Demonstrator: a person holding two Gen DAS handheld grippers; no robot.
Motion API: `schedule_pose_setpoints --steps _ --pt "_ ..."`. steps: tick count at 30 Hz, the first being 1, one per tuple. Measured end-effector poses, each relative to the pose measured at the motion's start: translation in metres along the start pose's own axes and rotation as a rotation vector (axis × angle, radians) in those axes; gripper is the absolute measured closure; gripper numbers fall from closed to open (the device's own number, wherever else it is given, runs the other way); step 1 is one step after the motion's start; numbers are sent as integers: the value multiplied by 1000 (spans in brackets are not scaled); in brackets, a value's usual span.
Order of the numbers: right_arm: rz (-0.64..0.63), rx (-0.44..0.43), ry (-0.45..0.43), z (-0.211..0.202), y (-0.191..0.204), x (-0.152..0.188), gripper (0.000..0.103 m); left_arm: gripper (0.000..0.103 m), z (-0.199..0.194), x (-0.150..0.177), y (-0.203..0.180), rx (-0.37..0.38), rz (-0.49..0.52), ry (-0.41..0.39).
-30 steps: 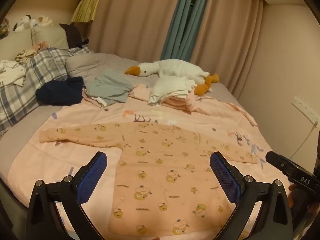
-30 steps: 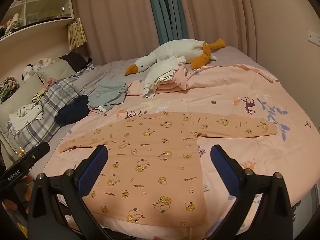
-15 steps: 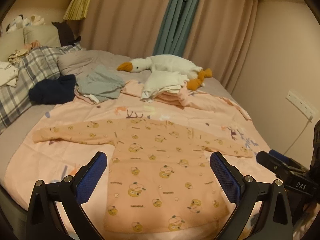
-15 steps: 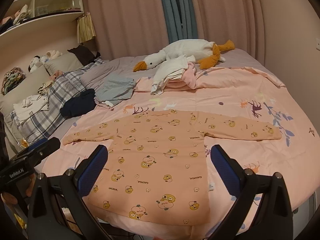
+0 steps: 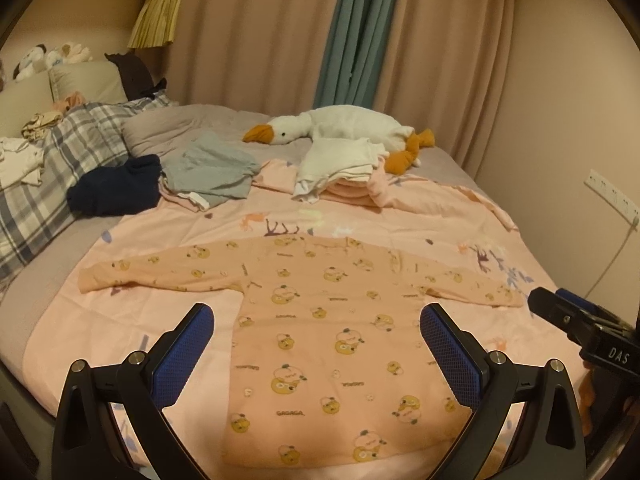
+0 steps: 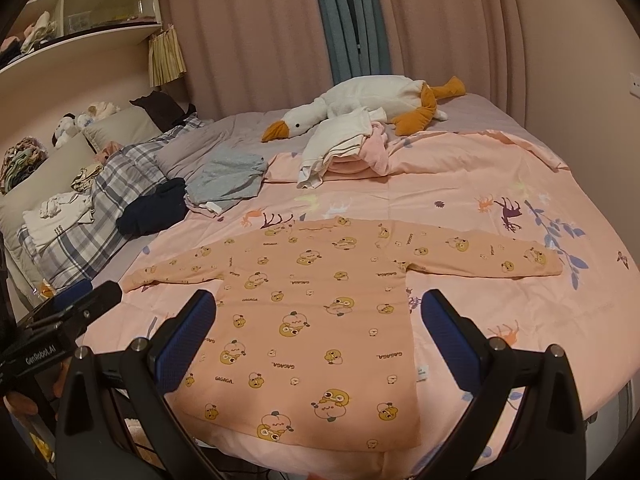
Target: Fold small clothes
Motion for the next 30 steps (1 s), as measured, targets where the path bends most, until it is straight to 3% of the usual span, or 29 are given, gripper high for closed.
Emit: schedule_pose_setpoints --steps 30 --pt "-23 20 17 6 5 1 0 1 5 -2 6 -47 -10 -2"
Point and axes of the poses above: each gripper's, at about its wrist camera, not at the fingertips, and z roughly the way its jaws point, y to its left, x to its underside, the point moved 7 cm from there along z, roughly the way its jaws point, and after that the axes turned 8 degrees about y, right-handed, at the moved point
